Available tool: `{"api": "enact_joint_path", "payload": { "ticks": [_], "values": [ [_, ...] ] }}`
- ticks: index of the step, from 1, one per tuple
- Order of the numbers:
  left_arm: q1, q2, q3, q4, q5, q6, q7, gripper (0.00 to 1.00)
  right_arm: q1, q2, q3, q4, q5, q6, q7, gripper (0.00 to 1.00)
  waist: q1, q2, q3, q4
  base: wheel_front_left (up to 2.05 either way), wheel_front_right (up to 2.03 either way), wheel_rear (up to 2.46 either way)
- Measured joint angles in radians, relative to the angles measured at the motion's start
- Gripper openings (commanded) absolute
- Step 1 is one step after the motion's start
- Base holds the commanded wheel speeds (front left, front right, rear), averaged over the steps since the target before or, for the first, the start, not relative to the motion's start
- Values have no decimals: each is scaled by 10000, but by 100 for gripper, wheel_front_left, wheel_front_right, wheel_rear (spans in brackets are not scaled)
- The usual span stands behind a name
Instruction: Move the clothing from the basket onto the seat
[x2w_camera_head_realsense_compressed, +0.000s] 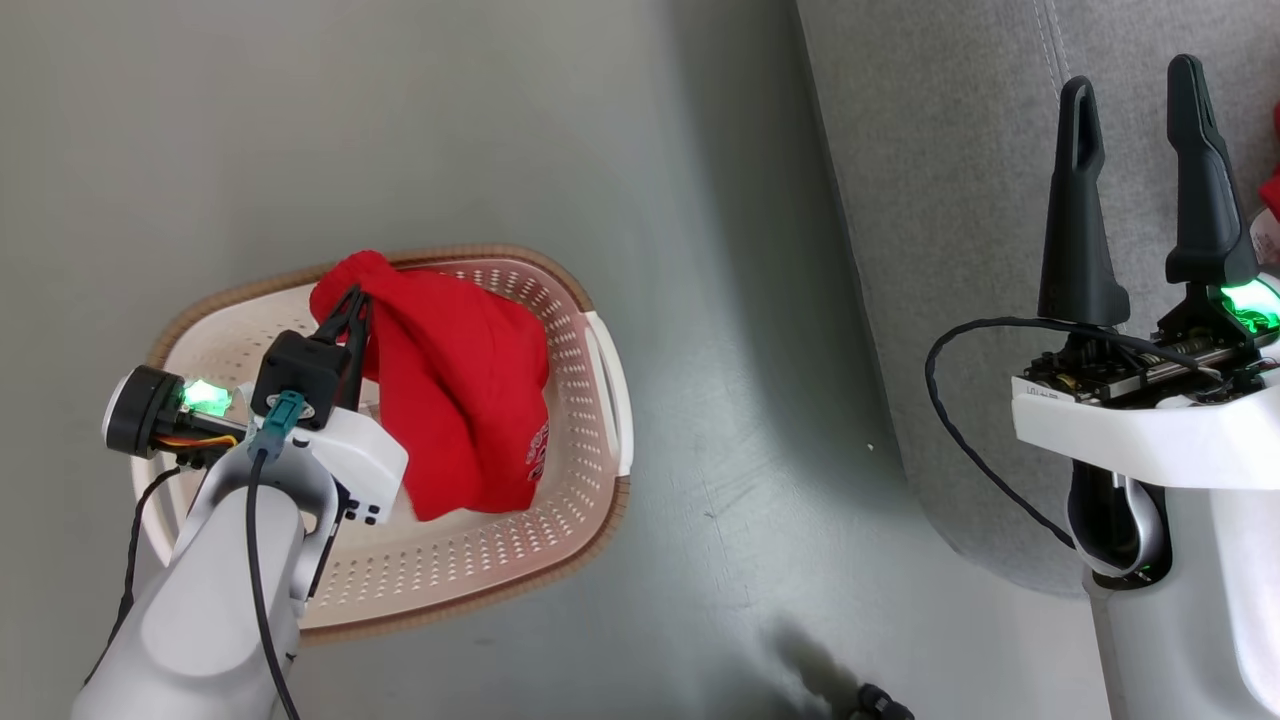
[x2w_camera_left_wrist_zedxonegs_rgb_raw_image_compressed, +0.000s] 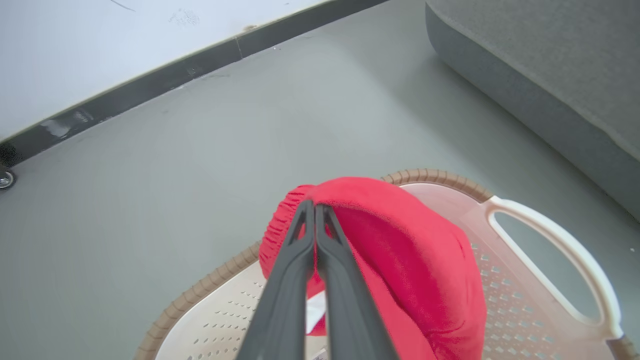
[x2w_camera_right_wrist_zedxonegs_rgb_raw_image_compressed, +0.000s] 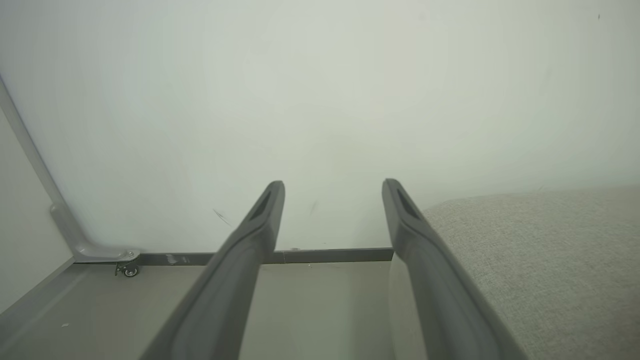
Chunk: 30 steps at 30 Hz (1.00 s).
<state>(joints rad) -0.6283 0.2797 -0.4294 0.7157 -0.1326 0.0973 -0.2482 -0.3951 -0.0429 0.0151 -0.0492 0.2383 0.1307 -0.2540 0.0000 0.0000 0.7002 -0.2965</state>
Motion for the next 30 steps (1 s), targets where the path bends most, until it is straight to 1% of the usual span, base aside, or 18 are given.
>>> {"api": "enact_joint_path", "payload": {
  "ticks": [8, 16, 20, 22, 23, 30],
  "values": [
    [418, -2, 201, -1381, -140, 230, -2, 0, 7, -6, -94, 163, -215, 0, 0, 100, 0, 0, -460, 304, 0, 0, 0],
    [1281, -52, 278, -2477, -151, 364, -15, 0, 13, -12, -111, 242, -556, 0, 0, 100, 1, 0, -957, 593, 0, 0, 0],
    [1643, -65, 364, -3133, -151, 564, -33, 0, 14, -15, -73, 259, -650, 0, 0, 100, 0, 0, -1218, 748, 0, 0, 0],
    [1805, -79, 385, -3482, -151, 585, -33, 0, 14, -19, -67, 270, -719, 0, 0, 100, 0, 0, -1356, 829, 0, 0, 0],
    [1982, -88, 397, -3789, -142, 706, -33, 0, 14, -23, -63, 291, -723, 0, 0, 100, 0, 0, -1498, 911, 0, 0, 0],
    [2534, -86, 378, -4671, -84, 784, -42, 0, 58, -36, -92, 487, -911, 0, -4, 100, 0, 0, -2028, 1186, 0, 0, 0]
  ]
}}
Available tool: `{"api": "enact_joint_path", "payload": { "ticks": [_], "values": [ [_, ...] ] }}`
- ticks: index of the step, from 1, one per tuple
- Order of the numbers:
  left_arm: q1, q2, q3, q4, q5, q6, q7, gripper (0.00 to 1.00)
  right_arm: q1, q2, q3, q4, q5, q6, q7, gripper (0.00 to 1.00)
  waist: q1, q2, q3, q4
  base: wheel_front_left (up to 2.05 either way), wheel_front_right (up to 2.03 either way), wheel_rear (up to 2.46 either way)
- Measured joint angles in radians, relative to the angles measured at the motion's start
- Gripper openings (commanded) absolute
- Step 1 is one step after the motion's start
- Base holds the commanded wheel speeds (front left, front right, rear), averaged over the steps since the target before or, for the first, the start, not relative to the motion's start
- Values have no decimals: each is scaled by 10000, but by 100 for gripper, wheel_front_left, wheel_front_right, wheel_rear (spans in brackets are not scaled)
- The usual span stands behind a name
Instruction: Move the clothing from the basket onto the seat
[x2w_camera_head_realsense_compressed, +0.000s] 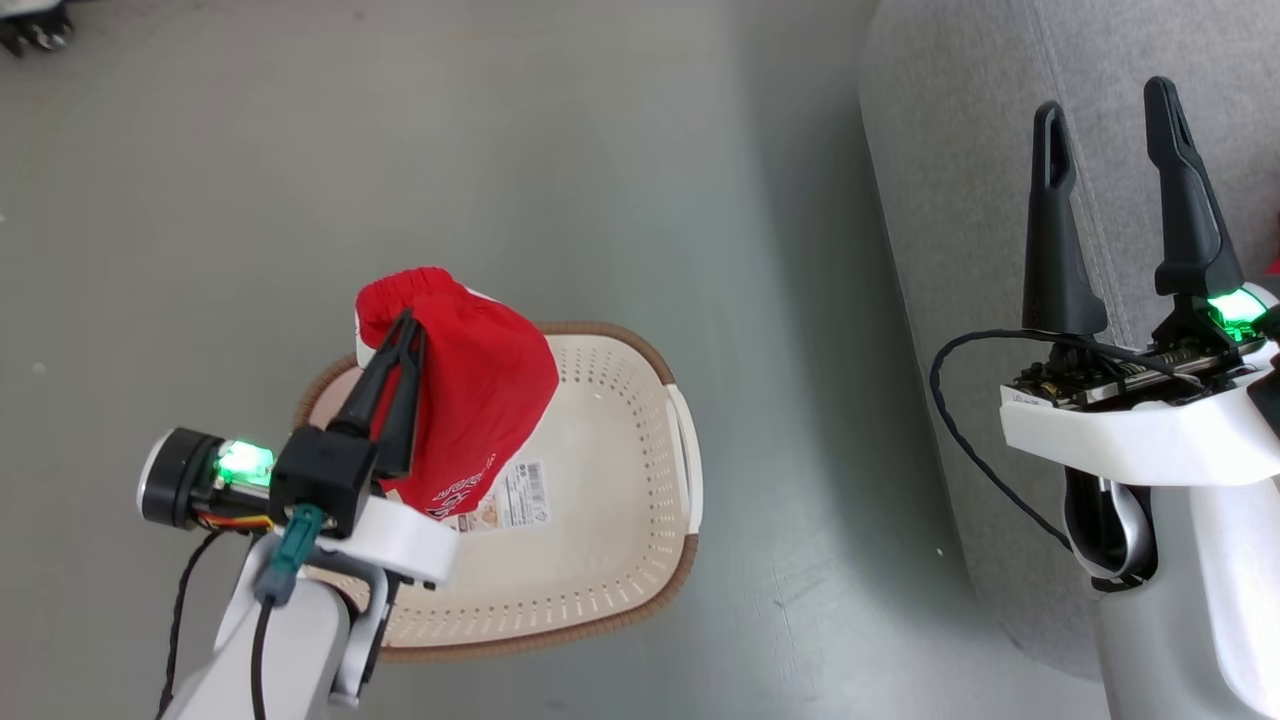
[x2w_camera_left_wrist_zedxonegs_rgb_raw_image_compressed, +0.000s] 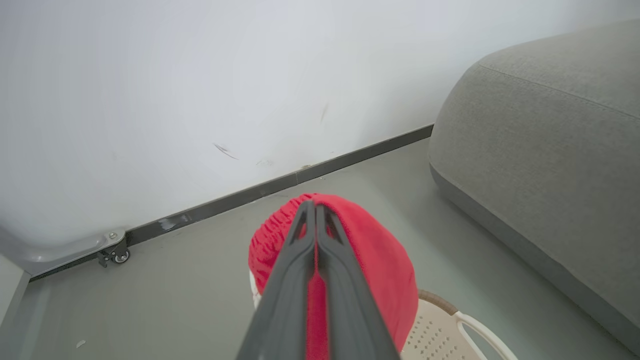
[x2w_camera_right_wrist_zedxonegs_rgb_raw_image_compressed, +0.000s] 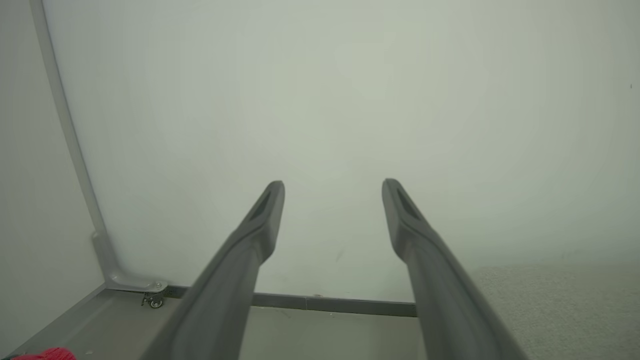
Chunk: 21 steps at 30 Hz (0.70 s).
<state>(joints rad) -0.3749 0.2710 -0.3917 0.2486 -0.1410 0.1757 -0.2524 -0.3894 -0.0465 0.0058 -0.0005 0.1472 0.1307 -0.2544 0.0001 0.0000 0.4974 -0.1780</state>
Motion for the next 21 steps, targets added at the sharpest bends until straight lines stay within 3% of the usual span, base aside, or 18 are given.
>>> {"api": "enact_joint_path", "payload": {
  "ticks": [19, 20, 21],
  "values": [
    [1411, 8, -288, -815, -69, -127, 0, 0, 860, -13, -366, 209, -332, 0, -6, 100, 0, 0, -1469, 465, 0, 0, 0],
    [1469, 10, -320, -780, -71, -144, 0, 35, 918, -13, -387, 242, -334, 0, -6, 100, 0, 0, -1545, 477, 0, 0, 0],
    [1525, 10, -351, -740, -81, -178, 0, 49, 991, -13, -414, 253, -334, 0, -6, 100, 0, 0, -1623, 487, 0, 0, 0]
  ]
}}
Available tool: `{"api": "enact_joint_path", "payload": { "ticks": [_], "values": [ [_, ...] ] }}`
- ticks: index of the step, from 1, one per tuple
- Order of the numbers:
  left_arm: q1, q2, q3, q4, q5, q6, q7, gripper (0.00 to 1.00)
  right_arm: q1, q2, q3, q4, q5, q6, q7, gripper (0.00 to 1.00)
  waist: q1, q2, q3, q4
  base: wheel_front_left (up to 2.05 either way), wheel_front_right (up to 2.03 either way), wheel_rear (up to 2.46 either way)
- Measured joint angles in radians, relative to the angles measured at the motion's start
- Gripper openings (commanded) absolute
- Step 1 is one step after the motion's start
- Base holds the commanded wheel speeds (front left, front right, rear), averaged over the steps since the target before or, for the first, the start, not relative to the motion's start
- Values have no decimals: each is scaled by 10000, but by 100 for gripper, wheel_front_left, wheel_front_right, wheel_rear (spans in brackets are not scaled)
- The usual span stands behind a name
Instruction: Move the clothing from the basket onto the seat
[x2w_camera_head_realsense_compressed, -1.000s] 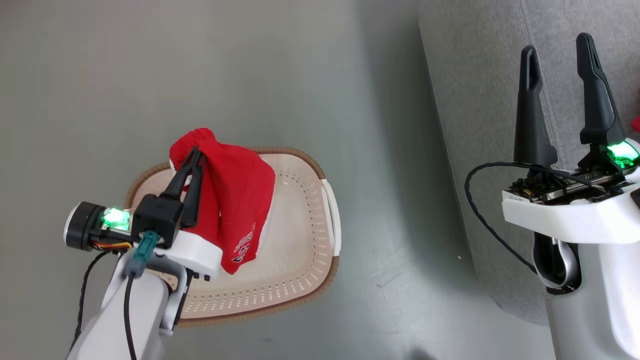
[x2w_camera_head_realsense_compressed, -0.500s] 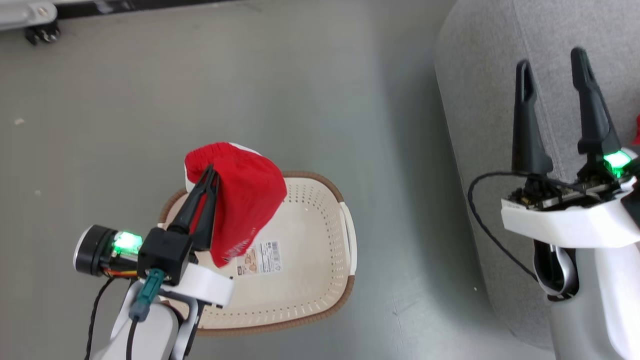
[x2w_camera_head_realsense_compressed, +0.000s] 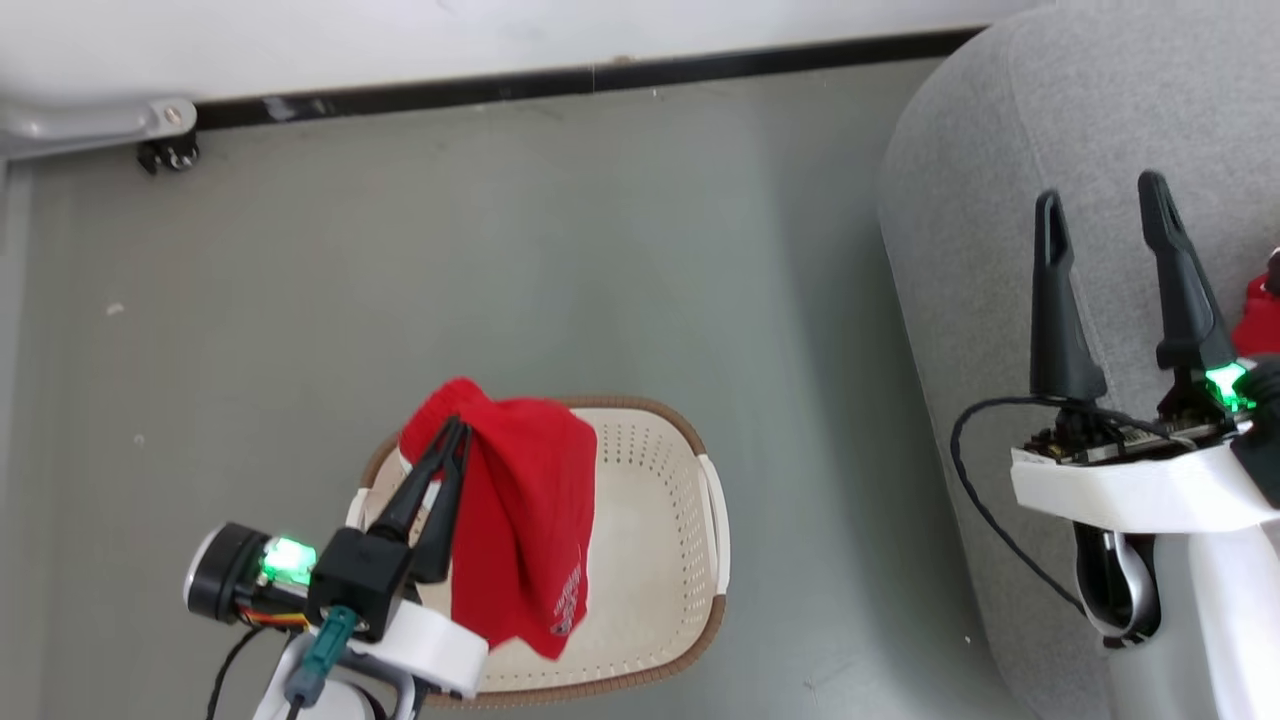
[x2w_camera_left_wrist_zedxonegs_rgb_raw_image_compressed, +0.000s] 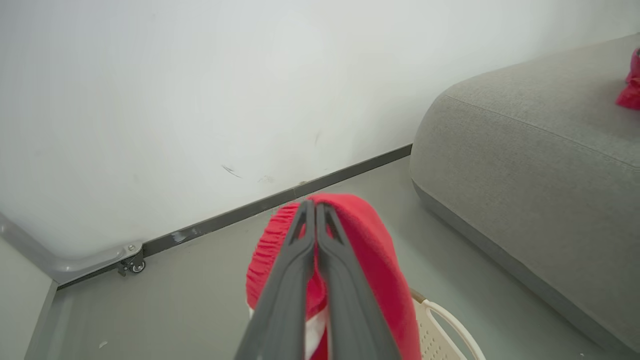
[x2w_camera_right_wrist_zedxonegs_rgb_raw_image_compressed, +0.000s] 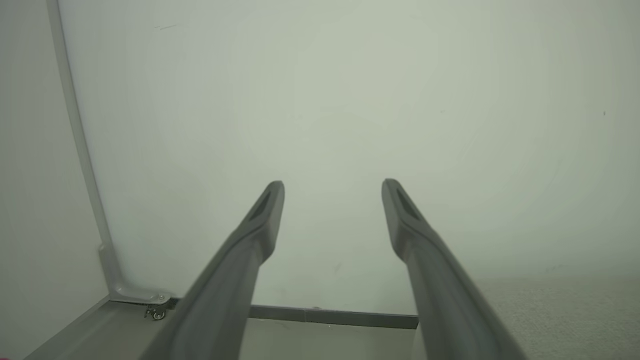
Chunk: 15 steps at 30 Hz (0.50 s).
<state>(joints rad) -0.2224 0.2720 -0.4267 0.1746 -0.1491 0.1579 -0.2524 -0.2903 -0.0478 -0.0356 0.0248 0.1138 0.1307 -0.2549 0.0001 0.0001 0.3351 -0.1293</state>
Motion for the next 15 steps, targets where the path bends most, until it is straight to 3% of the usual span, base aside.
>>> {"api": "enact_joint_path", "payload": {
  "ticks": [1, 3, 15],
  "values": [
    [63, -2, -23, 21, -6, -10, 0, 60, 60, 0, -23, 25, -6, 0, 0, 100, 0, 0, -74, 7, 0, 0, 0],
    [187, -2, -67, 36, -65, -42, 0, 97, 151, 0, -100, 50, -15, 0, 0, 100, 0, 0, -221, 19, 0, 0, 0],
    [632, -10, -35, -180, -247, -94, -2, 100, 693, 4, -217, 81, -88, 0, 0, 100, 0, 0, -969, 42, 0, 0, 0]
  ]
}}
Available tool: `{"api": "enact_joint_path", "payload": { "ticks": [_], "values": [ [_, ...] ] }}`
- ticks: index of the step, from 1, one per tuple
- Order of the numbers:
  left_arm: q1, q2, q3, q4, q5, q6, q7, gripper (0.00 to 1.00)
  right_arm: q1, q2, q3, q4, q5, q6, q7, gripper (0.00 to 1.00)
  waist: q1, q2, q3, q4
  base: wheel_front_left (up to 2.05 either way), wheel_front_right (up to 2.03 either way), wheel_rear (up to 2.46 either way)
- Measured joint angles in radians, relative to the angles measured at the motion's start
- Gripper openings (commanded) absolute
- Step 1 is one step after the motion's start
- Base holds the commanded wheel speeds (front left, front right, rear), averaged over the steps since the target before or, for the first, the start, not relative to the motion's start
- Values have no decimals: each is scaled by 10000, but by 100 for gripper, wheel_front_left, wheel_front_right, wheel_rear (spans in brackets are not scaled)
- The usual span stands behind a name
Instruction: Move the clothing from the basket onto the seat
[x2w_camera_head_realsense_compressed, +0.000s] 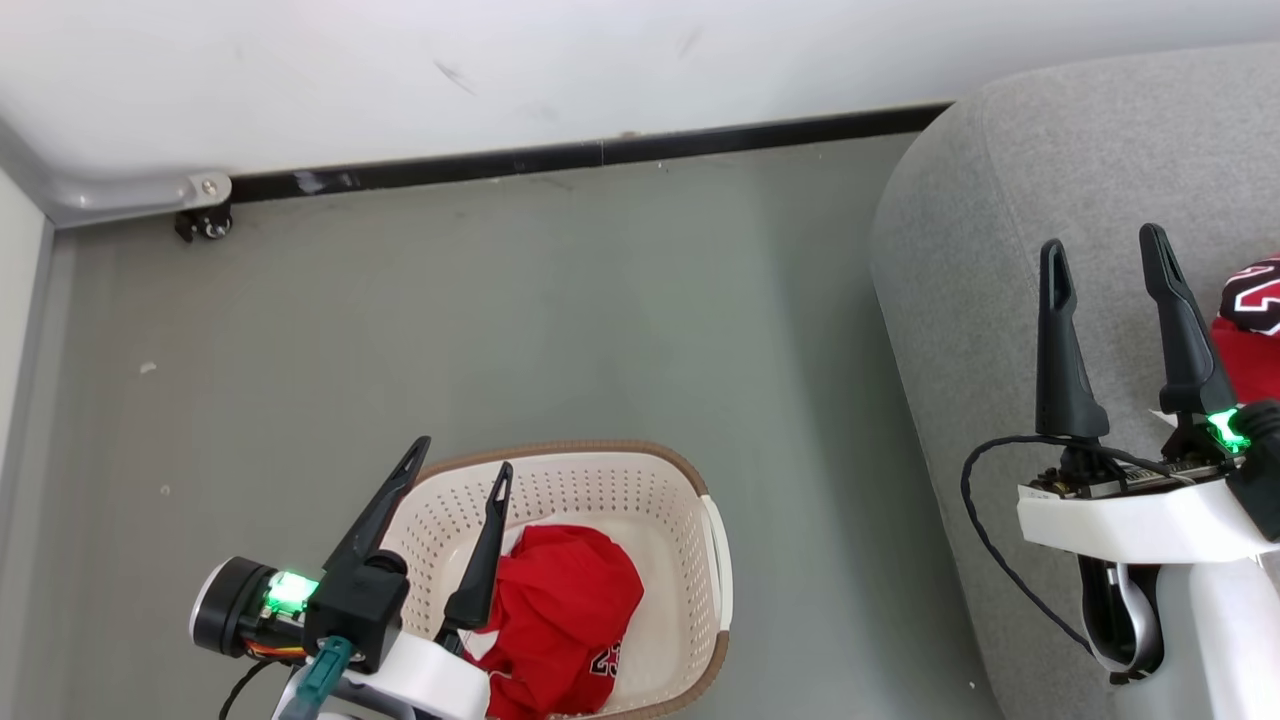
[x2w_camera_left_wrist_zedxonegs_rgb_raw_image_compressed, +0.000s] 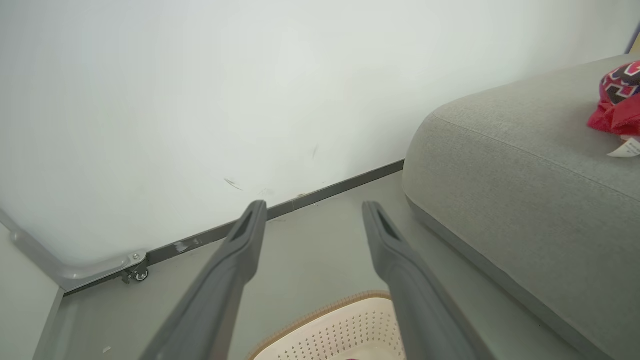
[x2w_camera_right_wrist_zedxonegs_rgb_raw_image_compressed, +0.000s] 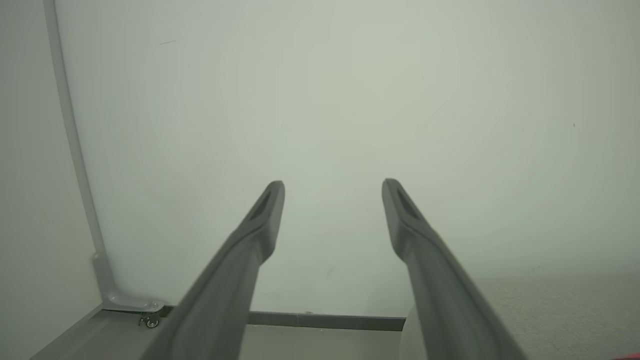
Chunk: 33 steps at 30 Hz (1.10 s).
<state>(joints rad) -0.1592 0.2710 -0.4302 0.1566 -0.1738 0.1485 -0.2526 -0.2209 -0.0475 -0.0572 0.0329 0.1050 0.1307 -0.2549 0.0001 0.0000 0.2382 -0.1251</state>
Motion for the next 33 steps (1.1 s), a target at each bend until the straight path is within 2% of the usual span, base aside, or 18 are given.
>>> {"api": "enact_joint_path", "payload": {
  "ticks": [12, 33],
  "values": [
    [117, -111, 566, -447, -412, 27, 0, 100, 414, 2, 10, -4, -92, 0, 0, 100, 0, 0, -597, 19, 0, 0, 0],
    [551, 35, 2268, -627, -1189, 734, 0, 100, 1220, 13, -255, 69, -293, 0, 2, 100, 0, 0, -1603, -166, 0, 0, 0]
  ]
}}
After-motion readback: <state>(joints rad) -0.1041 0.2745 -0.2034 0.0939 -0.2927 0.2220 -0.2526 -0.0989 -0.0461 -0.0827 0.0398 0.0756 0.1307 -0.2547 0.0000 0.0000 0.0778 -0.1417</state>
